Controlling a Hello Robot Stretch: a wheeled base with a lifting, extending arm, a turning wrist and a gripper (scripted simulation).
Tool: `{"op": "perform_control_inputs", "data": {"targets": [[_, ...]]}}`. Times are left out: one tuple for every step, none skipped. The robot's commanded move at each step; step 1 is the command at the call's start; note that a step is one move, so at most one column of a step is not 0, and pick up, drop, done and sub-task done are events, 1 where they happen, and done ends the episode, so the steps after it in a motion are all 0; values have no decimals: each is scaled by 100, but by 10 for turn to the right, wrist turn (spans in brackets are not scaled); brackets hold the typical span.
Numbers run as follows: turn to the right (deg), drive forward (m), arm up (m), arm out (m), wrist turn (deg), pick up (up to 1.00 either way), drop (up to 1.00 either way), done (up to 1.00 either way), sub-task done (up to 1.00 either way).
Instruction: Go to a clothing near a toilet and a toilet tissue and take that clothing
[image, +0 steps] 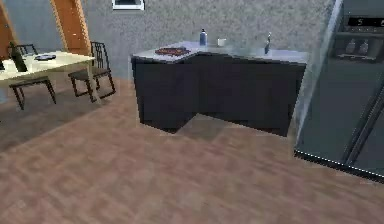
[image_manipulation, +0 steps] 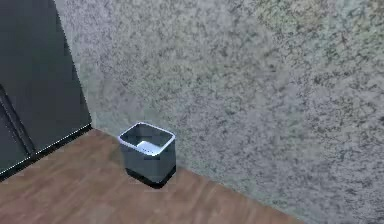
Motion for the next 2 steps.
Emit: {"op": "perform_control_inputs", "data": {"targets": [[-330,0,0,0,0,0,0,0,0],[0,100,0,0,0,0,0,0,0]]}}
